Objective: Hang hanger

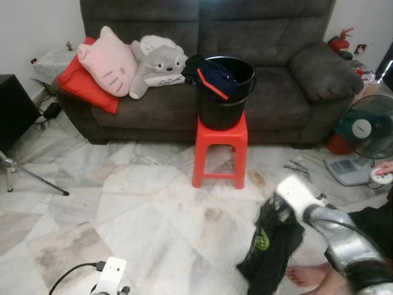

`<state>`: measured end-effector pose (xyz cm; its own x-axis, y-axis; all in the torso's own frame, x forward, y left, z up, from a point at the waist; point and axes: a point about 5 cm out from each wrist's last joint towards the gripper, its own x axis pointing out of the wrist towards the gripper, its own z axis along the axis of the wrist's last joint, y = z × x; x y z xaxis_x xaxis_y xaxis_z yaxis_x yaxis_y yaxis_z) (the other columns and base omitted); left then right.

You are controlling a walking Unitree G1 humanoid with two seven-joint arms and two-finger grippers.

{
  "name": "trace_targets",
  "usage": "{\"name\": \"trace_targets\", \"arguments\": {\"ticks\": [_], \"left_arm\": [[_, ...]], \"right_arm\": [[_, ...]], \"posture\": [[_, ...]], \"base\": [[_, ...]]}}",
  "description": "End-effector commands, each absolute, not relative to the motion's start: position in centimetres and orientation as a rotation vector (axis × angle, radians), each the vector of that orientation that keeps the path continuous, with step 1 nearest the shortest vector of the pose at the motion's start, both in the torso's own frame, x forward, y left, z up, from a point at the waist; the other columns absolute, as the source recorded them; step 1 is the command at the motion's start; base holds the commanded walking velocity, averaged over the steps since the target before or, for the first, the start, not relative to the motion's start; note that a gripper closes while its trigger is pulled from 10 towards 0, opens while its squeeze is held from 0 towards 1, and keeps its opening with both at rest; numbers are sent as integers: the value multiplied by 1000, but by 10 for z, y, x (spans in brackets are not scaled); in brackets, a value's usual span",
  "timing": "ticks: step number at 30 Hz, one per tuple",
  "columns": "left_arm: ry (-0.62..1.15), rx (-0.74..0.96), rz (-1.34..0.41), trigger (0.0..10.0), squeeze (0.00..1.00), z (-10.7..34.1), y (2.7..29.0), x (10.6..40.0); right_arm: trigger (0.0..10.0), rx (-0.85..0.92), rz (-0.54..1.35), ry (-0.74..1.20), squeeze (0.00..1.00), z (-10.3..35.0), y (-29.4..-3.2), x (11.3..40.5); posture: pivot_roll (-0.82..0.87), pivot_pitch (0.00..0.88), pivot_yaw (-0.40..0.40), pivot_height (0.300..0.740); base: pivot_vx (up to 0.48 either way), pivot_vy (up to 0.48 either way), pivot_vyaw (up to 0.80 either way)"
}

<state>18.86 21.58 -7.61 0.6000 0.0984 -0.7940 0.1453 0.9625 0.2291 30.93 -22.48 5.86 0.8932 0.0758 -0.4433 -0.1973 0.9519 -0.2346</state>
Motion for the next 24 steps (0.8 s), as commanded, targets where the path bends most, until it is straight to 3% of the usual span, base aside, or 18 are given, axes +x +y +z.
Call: {"name": "trace_targets", "arguments": {"ticks": [1,8,24], "left_arm": [[931,293,-12,10000,0,-76,220,186],[906,274,20,10000,0,-75,222,188],[909,247,45,10000,0,-77,224,182]], "right_arm": [[10000,-139,38,374,0,63,-230,308],[10000,41,-81,329,0,56,-213,301],[10000,75,-320,138,0,71,-220,298]], "posture": [[-171,0,35,727],[-159,0,25,727],[-144,0,27,727]], "base": [[0,0,0],[0,0,0],[0,0,0]]}}
